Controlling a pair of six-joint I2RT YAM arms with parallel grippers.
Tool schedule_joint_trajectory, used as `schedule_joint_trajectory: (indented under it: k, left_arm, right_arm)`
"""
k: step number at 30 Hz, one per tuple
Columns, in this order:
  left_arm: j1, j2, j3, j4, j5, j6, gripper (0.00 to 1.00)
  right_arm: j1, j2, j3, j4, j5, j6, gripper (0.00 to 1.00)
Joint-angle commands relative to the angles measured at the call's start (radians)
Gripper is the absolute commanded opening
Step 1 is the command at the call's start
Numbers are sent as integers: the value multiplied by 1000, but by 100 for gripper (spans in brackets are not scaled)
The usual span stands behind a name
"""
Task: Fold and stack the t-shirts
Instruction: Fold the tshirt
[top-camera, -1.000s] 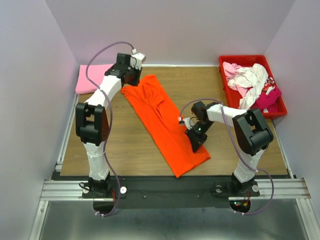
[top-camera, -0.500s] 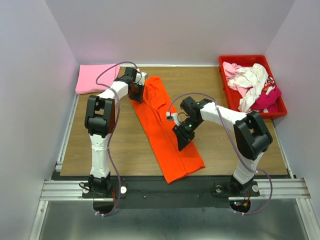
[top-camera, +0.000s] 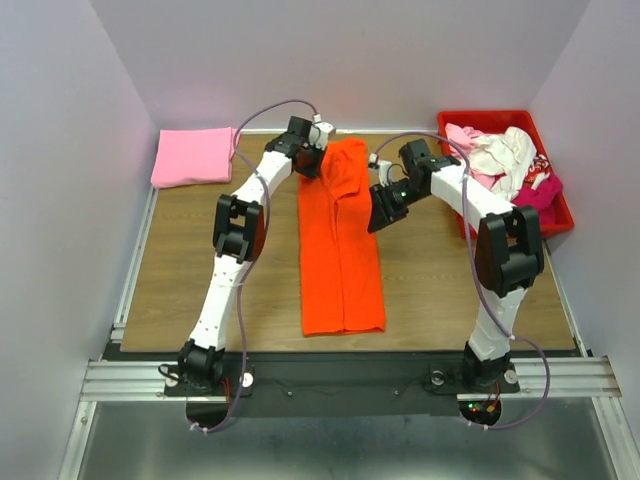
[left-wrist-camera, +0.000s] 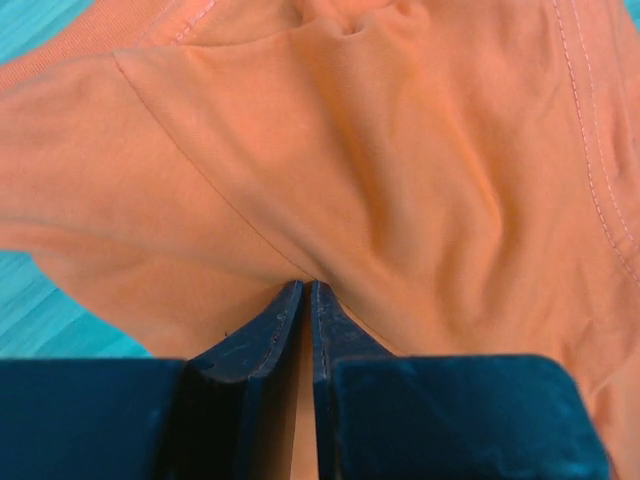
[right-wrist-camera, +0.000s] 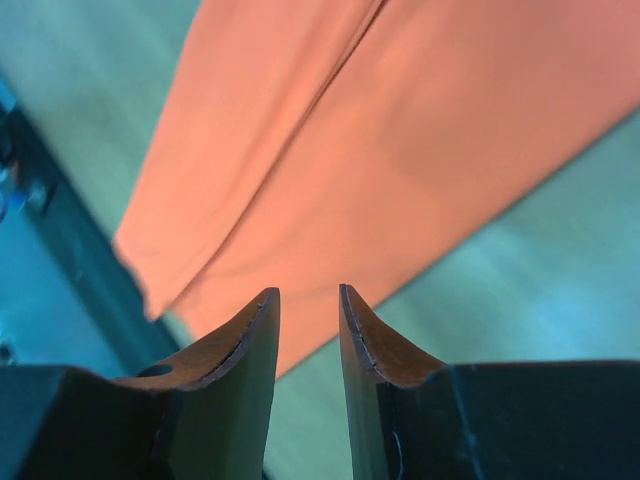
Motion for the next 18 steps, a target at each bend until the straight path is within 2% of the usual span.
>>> schedule_joint_trajectory:
  k: [1,4,8,11,16,18]
  left_arm:
    - [-52,-66,-28,76,-56,63,24]
    - [-39,-160,-82,193,-87,72,27]
    - [-18,-259,-85,243,-62,78,32]
    - [-16,-354,-164,269,-38,79,37]
    - [-15,-437,-342,240,48,23,32]
    - [-16,-445,-410,236,106,-29,24]
  right_arm:
    - [7,57,122,109,77,62,35]
    - [-2,117,213,164,113,96,35]
    - [-14,186,309,198,148,131,34]
    - [-22,222,365,254,186,165,33]
    - [-33,284,441,291,289,213,29]
    - [-34,307,455,297,292,223,27]
